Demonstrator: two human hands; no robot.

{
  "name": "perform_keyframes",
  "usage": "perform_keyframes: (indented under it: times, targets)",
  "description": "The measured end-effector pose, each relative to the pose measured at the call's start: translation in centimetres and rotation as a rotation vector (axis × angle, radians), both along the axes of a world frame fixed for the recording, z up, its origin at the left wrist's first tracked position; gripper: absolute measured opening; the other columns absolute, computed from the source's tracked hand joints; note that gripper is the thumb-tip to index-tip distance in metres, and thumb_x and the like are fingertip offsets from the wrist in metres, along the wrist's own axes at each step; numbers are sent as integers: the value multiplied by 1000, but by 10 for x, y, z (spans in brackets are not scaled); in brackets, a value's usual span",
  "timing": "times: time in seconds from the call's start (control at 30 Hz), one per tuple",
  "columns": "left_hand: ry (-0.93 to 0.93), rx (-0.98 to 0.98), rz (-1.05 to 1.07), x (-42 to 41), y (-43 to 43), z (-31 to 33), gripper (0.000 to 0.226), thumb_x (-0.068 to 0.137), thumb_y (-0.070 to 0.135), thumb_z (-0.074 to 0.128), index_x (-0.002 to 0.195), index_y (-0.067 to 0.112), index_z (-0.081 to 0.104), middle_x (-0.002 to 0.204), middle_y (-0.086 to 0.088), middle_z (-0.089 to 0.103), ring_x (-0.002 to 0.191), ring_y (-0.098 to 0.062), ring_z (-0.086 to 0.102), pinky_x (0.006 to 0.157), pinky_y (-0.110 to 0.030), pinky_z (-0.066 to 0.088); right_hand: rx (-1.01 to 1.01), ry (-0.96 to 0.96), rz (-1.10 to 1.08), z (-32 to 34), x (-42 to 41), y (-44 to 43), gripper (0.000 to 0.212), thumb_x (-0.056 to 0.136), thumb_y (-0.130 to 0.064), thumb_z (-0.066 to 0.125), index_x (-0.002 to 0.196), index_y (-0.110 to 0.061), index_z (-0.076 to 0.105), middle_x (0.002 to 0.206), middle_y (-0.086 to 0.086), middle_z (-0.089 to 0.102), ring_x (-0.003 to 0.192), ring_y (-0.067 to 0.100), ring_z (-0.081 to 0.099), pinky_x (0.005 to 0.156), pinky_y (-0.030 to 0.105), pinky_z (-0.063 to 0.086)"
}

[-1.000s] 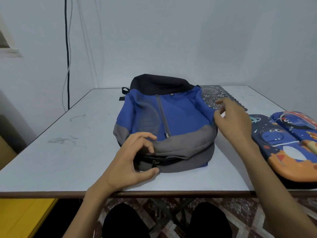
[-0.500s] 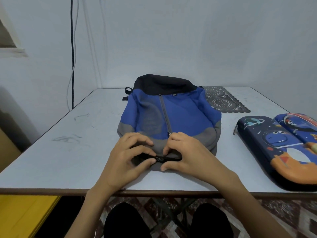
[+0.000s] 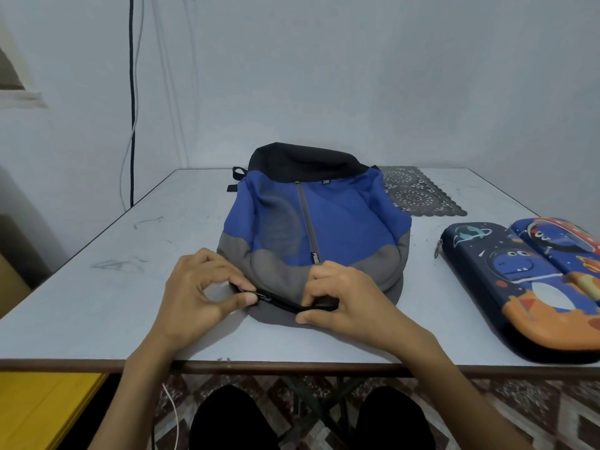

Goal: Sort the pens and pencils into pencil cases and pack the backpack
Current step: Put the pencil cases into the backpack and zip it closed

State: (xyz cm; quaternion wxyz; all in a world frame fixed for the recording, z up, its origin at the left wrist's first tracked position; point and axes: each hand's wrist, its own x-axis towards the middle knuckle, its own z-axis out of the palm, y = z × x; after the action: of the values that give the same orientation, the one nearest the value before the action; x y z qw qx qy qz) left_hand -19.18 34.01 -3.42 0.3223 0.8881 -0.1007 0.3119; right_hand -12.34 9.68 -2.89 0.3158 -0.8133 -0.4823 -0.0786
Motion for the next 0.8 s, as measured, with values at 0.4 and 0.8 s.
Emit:
perform_keyframes:
  times: [0.4, 0.8]
  targets:
    - [326, -90, 614, 58, 59, 11, 10, 75, 38, 78, 70, 35, 70, 77, 8, 63, 81, -20, 57, 68, -31, 37, 9, 25, 121, -7, -1, -1, 16, 78, -32, 76, 73, -20, 66, 77, -13, 57, 77, 6, 46, 69, 32, 42]
    - [272, -22, 616, 81, 45, -4, 9, 74, 36, 64, 71, 27, 65, 66, 14, 63, 69, -8, 58, 85, -38, 46, -120, 130, 193, 16, 7, -7, 17, 83, -34, 72, 87, -18, 73, 88, -12, 65, 87, 5, 59, 79, 34, 50]
